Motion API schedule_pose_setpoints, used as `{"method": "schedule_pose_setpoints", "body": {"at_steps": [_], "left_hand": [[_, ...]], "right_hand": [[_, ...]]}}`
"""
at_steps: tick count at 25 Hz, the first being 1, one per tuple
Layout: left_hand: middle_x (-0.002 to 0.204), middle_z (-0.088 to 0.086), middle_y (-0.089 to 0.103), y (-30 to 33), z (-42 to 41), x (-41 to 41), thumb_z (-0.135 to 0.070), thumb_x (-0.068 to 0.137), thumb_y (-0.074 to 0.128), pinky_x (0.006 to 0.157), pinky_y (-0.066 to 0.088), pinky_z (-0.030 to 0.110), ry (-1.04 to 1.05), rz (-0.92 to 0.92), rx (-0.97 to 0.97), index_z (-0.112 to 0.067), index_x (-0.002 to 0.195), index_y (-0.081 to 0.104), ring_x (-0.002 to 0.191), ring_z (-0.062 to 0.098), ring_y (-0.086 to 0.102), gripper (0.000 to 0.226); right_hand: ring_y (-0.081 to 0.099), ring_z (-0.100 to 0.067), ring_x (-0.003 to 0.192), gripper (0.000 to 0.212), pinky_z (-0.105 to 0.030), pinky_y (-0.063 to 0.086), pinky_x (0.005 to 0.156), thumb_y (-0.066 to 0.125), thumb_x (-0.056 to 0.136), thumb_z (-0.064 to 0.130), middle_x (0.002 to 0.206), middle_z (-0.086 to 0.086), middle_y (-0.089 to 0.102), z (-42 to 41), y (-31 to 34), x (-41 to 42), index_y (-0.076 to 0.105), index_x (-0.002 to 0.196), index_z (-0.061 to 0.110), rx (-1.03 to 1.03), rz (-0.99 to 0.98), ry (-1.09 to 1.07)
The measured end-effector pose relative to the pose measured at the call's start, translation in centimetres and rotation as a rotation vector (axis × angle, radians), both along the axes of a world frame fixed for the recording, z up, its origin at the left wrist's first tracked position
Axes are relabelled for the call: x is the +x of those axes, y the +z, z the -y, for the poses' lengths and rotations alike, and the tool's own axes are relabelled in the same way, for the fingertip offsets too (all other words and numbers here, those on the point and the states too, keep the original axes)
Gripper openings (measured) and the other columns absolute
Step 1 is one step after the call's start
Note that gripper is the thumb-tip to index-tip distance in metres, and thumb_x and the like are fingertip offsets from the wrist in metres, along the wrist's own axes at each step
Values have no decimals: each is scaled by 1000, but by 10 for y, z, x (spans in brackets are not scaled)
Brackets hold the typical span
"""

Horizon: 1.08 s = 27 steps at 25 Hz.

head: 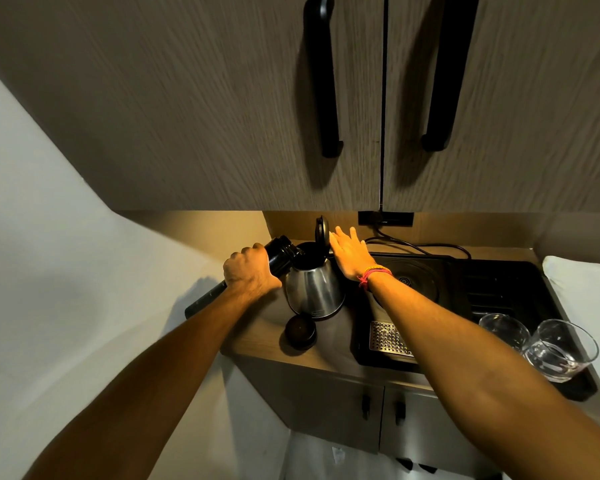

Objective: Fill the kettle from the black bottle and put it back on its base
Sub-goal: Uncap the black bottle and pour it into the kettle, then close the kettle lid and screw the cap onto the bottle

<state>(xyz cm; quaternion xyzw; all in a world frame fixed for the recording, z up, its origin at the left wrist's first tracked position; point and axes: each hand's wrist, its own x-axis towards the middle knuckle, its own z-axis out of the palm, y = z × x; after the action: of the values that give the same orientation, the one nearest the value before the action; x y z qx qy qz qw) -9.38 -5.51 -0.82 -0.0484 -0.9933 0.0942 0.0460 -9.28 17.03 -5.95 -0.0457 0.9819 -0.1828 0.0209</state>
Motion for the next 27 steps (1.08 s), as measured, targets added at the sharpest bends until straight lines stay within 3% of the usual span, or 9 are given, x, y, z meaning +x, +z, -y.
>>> {"method": "schedule_pose_setpoints", "body": {"at_steps": [4,7,10,12,16,19,21,24,27], "left_hand": [[102,8,66,-10,-1,-4,-62,63,74,67,47,33,-13,-4,163,-14,110,53,91,28,65,70],[99,5,64,-19,3,-4,-65,60,76,70,54,34,27,30,412,-16,111,54,89,27,65,74],[92,1,64,-29,16,-5,-59,56,79,69,58,37,132,40,773,-21,105,58,82,24,65,66],[91,-3,64,-41,26,-2,-53,54,81,66,53,29,178,10,982,-23,108,59,83,22,65,65],[100,0,69,-64,38,4,-39,57,87,76,51,30,225,-113,1187,-21,120,61,96,25,66,71],[111,4,71,-76,45,6,-33,57,91,89,54,37,229,-156,1253,-19,123,61,104,26,65,74],[115,6,71,-83,50,7,-31,57,93,94,53,40,232,-165,1290,-17,126,62,108,27,65,77],[121,8,69,-86,54,8,-28,56,95,98,52,40,239,-185,1338,-13,128,61,113,27,63,80],[125,9,67,-85,56,7,-29,58,95,100,50,40,224,-186,1348,-11,131,58,117,26,61,84]], "right_hand": [[4,-51,146,64,-70,18,113,43,95,14,161,-20,13,-2,2,0,15,152,12,8,27,18],[7,-45,147,58,-68,18,114,39,98,15,160,-18,17,0,3,0,16,151,9,-9,12,33],[34,-40,138,46,-63,24,113,31,100,22,147,-20,41,3,7,1,32,144,8,-101,-42,31],[52,-40,120,49,-58,32,111,29,97,34,133,-23,55,10,11,2,44,134,6,-210,-46,11],[62,-35,105,46,-56,36,103,26,99,46,116,-16,67,37,16,-9,47,122,11,-63,2,-50],[59,-32,110,45,-60,34,106,29,98,47,121,-14,63,50,11,-14,49,119,12,42,1,-34],[52,-30,124,49,-65,26,111,28,98,47,134,-12,56,51,2,-16,45,129,13,78,-29,-33],[22,-24,149,64,-61,9,119,18,98,53,160,-5,27,52,-8,-17,24,150,16,54,-80,1],[5,-17,152,66,-54,1,122,11,97,57,164,2,11,58,-16,-18,14,153,22,89,-134,107]]}}
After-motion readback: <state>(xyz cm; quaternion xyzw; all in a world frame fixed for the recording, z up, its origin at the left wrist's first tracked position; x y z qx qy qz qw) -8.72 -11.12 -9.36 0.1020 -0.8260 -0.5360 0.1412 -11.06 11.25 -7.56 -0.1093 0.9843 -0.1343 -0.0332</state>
